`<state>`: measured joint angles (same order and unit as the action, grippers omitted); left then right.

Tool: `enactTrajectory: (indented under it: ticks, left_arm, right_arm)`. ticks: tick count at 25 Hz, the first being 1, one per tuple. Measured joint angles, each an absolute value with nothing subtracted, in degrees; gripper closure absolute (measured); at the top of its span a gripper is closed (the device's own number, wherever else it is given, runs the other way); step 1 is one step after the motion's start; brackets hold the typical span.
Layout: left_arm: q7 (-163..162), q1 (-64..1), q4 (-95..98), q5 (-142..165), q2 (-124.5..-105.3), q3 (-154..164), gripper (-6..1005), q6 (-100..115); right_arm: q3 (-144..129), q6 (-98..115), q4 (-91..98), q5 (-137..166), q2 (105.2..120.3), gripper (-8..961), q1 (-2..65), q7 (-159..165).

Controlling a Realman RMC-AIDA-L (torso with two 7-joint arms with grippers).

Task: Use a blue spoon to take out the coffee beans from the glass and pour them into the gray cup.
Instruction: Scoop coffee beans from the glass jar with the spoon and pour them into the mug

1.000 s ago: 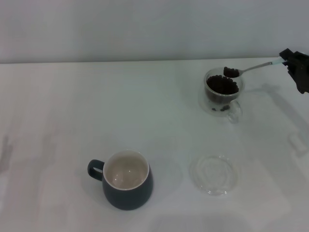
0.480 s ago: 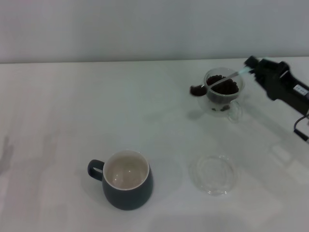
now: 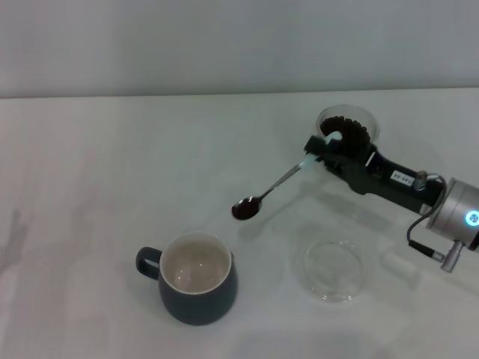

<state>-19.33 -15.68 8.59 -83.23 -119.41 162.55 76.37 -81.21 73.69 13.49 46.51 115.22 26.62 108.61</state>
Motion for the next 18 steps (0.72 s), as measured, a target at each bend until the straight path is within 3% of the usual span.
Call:
enactTrajectory:
  ticks: [18]
  left_arm:
    - [-19.33,-16.34,9.23,-83.25,-119.44,162.44,287,76.38]
  right_arm:
    - [-91.86,71.84,22.00,46.05,116.02,786,27.42,99.07]
